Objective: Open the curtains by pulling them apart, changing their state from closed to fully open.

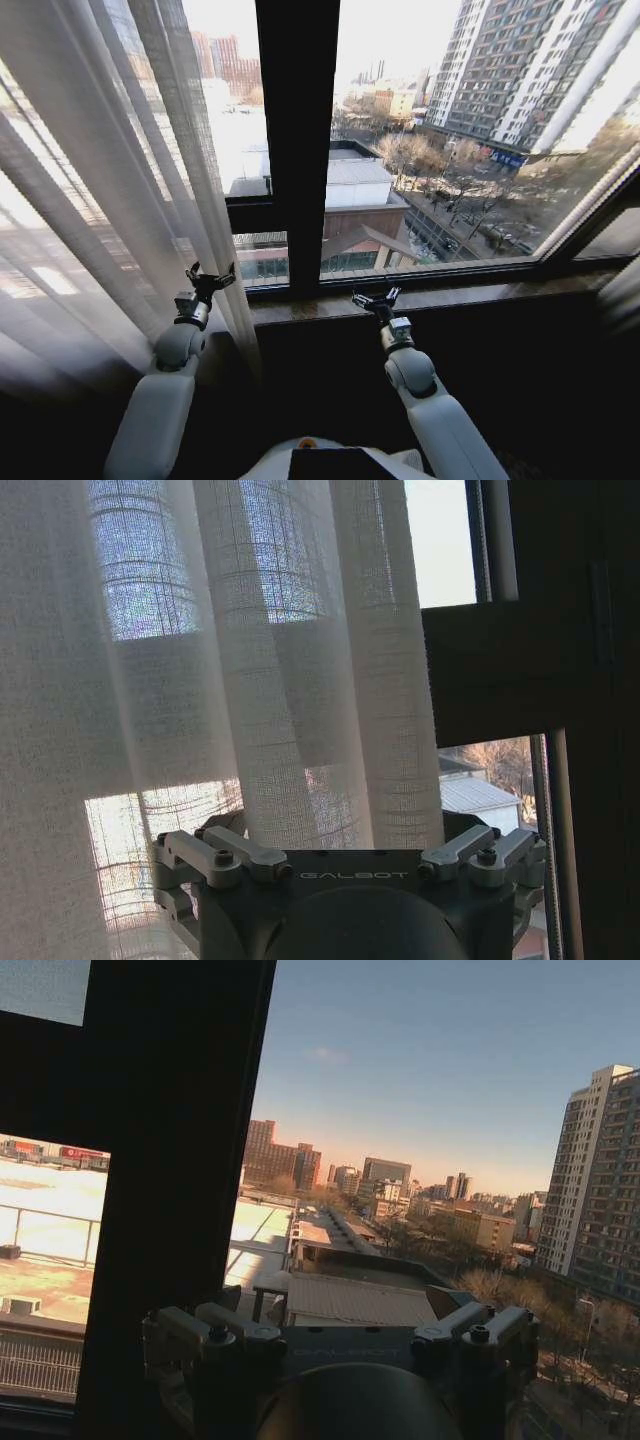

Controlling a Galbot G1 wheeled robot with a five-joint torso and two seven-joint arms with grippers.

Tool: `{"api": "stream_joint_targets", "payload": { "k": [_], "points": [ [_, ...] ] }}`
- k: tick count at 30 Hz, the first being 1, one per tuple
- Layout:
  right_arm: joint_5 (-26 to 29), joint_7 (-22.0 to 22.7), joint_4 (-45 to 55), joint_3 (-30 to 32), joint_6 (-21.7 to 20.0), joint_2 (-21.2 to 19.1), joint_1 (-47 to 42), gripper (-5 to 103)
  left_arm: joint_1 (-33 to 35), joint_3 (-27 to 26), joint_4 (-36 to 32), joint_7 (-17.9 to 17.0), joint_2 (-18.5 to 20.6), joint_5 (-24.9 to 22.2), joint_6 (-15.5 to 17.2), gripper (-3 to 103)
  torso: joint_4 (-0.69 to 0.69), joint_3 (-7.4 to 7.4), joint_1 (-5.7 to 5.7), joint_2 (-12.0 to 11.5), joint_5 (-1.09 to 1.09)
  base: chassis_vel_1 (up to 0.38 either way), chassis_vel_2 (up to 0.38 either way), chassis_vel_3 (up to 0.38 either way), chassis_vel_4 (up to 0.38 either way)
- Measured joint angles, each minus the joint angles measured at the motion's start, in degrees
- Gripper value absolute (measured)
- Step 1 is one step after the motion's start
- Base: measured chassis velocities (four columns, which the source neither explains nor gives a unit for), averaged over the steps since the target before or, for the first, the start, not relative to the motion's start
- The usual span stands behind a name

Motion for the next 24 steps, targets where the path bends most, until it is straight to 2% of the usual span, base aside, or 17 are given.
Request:
{"api": "stream_joint_targets", "payload": {
  "k": [1, 3, 6, 7, 10, 13, 16, 18, 20, 21, 24],
  "points": [
    [-0.1, 0.0, -0.1, 0.0, 0.0, 0.2, 0.1, 100, -0.2, 0.0, 0.1, 0.0, 0.1, -0.6, 0.3, 95, 0.0, 0.0, 0.0, 0.0, 0.0, 0.0, 0.0, 0.0, 0.0],
    [-0.1, 0.0, -0.2, 0.0, 0.0, 0.3, 0.1, 100, -0.3, 0.0, 0.2, 0.0, 0.3, -1.1, 0.4, 95, 0.0, 0.0, 0.0, 0.0, 0.0, 0.0, 0.0, 0.0, 0.0],
    [-0.2, 0.0, -0.3, 0.0, -0.1, 0.6, 0.1, 100, -0.4, -0.1, 0.2, 0.0, 0.8, -1.9, 0.4, 80, 0.0, 0.0, 0.0, 0.0, 0.0, 0.0, 0.0, 0.0, 0.0],
    [-0.2, 0.0, -0.3, 0.0, -0.1, 0.6, 0.1, 100, -0.4, -0.1, 0.2, 0.0, 0.8, -1.9, 0.4, 80, 0.0, 0.0, 0.0, 0.0, 0.0, 0.0, 0.0, 0.0, 0.0],
    [-0.2, 0.0, -0.3, -0.1, -0.1, 0.5, 0.0, 100, -0.3, -0.2, 0.0, 0.0, 1.3, -2.5, 0.4, 63, 0.0, 0.0, 0.0, 0.0, 0.0, 0.0, 0.0, 0.0, 0.0],
    [-0.2, 0.0, -0.3, -0.1, -0.1, 0.5, 0.0, 100, -0.2, -0.4, -0.4, 0.0, 1.6, -3.0, 0.4, 57, 0.0, 0.0, 0.0, 0.0, 0.0, 0.0, 0.0, 0.0, 0.0],
    [-0.2, 0.0, -0.1, -0.2, -0.2, 0.9, -0.1, 100, 0.3, -0.7, -1.0, 0.1, 1.9, -3.7, 0.5, 41, 0.0, 0.0, 0.0, 0.0, 0.0, 0.0, 0.0, 0.0, 0.0],
    [-0.2, 0.0, -0.1, -0.4, -0.2, 1.0, -0.2, 100, 0.5, -0.7, -1.1, 0.1, 2.0, -3.9, 0.5, 41, 0.0, -0.01, 0.0, 0.0, 0.0, 0.0, 0.0, 0.0, 0.0],
    [-0.2, 0.0, 0.0, -0.6, -0.3, 1.1, -0.2, 100, 0.6, -0.9, -1.4, 0.2, 2.1, -4.2, 0.5, 30, 0.0, -0.01, 0.0, 0.0, 0.0, 0.0, 0.0, 0.0, 0.0],
    [-0.2, 0.0, 0.0, -0.6, -0.3, 1.1, -0.2, 100, 0.6, -0.9, -1.4, 0.2, 2.1, -4.2, 0.5, 30, 0.0, -0.01, 0.0, 0.0, 0.0, 0.0, 0.0, 0.0, 0.0],
    [-0.2, 0.0, 0.0, -0.8, -0.3, 1.0, -0.1, 100, 0.8, -1.0, -1.5, 0.2, 1.9, -4.2, 0.5, 14, 0.0, 0.0, 0.0, 0.0, 0.0, 0.0, 0.0, 0.0, 0.0]
  ]
}}
